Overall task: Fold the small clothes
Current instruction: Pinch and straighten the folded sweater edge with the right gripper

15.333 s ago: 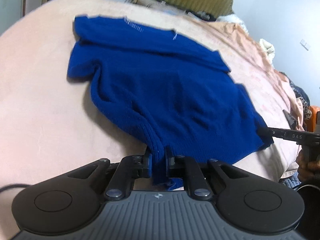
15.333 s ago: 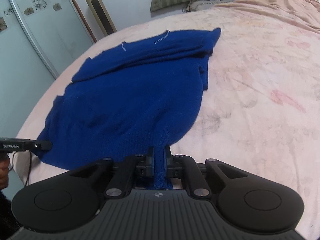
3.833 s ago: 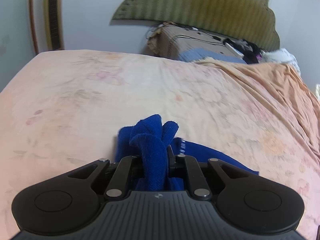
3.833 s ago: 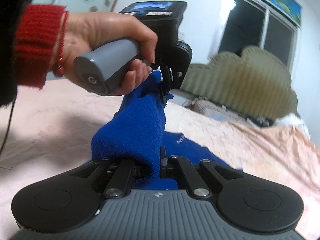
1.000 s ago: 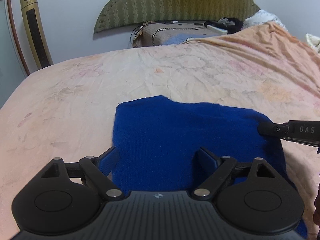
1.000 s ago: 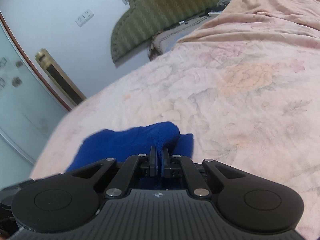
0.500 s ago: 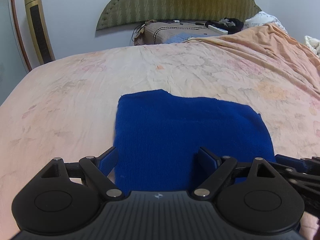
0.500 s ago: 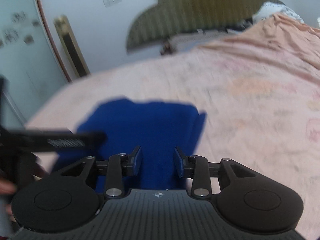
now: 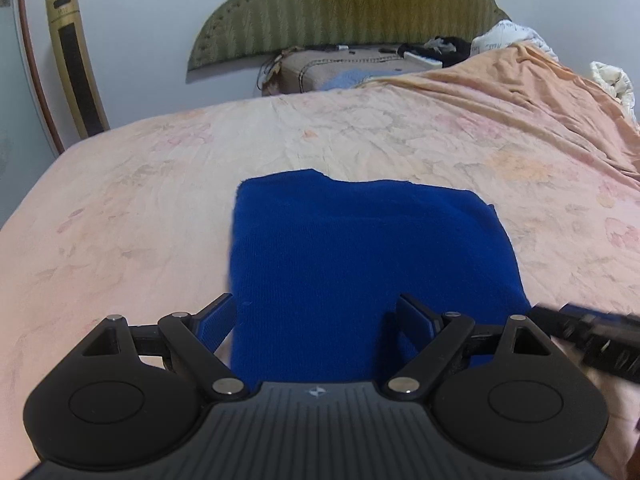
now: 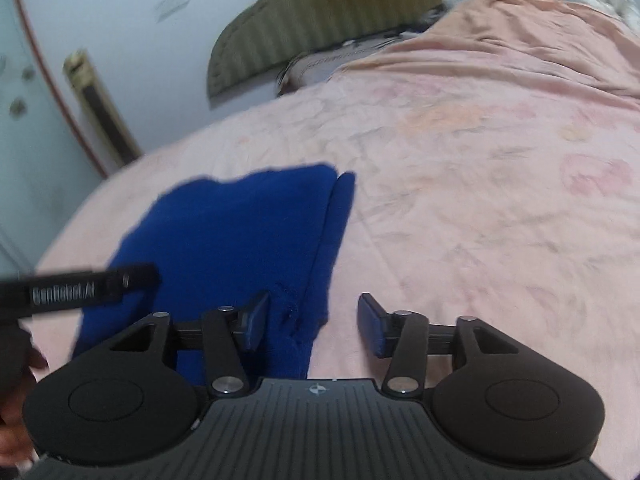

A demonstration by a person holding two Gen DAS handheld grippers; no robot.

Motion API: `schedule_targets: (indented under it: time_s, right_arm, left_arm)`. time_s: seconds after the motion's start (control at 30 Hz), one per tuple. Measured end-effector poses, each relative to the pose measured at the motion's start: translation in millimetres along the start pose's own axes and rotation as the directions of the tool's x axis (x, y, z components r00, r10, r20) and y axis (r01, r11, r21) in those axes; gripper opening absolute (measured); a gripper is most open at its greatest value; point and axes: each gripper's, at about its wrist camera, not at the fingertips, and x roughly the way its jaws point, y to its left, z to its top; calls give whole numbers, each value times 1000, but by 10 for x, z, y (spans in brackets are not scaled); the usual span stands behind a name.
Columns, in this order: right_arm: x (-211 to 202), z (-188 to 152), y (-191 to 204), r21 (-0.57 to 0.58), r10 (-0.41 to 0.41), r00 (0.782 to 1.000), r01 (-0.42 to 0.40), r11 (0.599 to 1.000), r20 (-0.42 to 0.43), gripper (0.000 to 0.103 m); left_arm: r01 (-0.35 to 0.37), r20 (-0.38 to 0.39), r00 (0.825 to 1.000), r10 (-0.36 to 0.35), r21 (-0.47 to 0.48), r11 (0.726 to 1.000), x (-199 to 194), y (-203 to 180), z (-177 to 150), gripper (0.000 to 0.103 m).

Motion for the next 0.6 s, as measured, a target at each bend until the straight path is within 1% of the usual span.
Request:
schedule_targets:
  time_s: [0.07, 0.1, 0.17, 0.33, 0.43, 0.5, 0.53, 0.6]
  right_arm:
    - [-65, -8, -25, 11, -1, 1000, 1, 1000, 13, 58]
    - [-79, -15, -44, 21, 5, 1000, -5, 1000, 10, 60]
    - [-85, -38, -70, 38, 28, 1000, -27, 999, -8, 60]
    - [-99, -145, -118, 77, 84, 995, -81, 994, -44, 61]
    - [-61, -193, -234, 143, 135, 989, -125, 982, -66, 62]
    - [-53, -200, -347, 201, 182, 981, -166, 965, -64, 62]
    - [-53, -203, -375, 213, 202, 977, -184, 960, -64, 62]
    - [-33, -206, -406, 227, 243, 967, -221, 948, -73, 62]
  left_arm:
    - [11, -1, 1000, -11, 6, 1000, -53, 17, -48, 87]
    - [17, -4, 1000, -17, 11, 1000, -74, 23, -73, 87]
    - [12, -5, 1000, -11, 10, 1000, -117, 43, -117, 87]
    - [21, -8, 1000, -21, -33, 999, -209, 206, -273, 87]
    - [39, -9, 999, -40, -70, 997, -248, 387, -410, 87]
    - [74, -17, 997, -76, -118, 990, -247, 580, -501, 87]
    - [103, -28, 994, -109, -156, 982, -225, 700, -543, 87]
    - [178, -40, 980, -193, -232, 956, -177, 884, -606, 87]
